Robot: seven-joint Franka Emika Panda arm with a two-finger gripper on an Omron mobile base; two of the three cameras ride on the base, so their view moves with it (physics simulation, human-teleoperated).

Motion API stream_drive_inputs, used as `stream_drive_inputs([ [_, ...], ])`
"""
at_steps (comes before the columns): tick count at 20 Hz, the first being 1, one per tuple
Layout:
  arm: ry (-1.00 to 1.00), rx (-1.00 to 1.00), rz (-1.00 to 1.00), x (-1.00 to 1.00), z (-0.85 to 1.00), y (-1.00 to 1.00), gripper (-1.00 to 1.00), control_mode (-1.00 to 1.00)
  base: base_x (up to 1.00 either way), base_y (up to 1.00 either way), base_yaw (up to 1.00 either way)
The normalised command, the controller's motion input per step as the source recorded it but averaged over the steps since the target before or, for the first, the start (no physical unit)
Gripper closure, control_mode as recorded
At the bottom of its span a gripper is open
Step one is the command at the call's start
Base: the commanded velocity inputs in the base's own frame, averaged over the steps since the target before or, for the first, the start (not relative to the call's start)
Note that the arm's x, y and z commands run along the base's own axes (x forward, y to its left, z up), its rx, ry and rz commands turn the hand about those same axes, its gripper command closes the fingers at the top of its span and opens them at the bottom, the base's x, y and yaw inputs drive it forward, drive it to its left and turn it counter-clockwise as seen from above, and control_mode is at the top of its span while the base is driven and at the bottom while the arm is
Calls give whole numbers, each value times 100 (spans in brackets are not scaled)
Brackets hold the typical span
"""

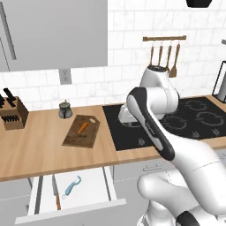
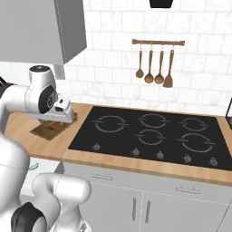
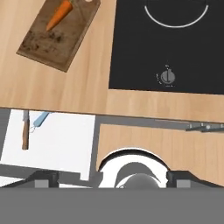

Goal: Place the appropriate cutting tool for cutting the carrot skin on the cutting board.

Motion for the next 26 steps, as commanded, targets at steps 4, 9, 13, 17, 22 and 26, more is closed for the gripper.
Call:
stream_drive_inputs([
  [4, 2, -2, 0, -43, -59, 100, -100, -100, 0, 0, 0],
  [9, 1, 0, 0, -45, -75, 100, -100, -100, 0, 0, 0],
  [13, 3, 4, 0, -18, -88, 100, -100, -100, 0, 0, 0],
  [17, 6, 1, 0, 33, -96, 100, -100, -100, 0, 0, 0],
  [22, 6, 0, 0, 47, -73, 81, -100, -100, 0, 0, 0],
  [26, 5, 0, 0, 5, -62, 49, -100, -100, 0, 0, 0],
])
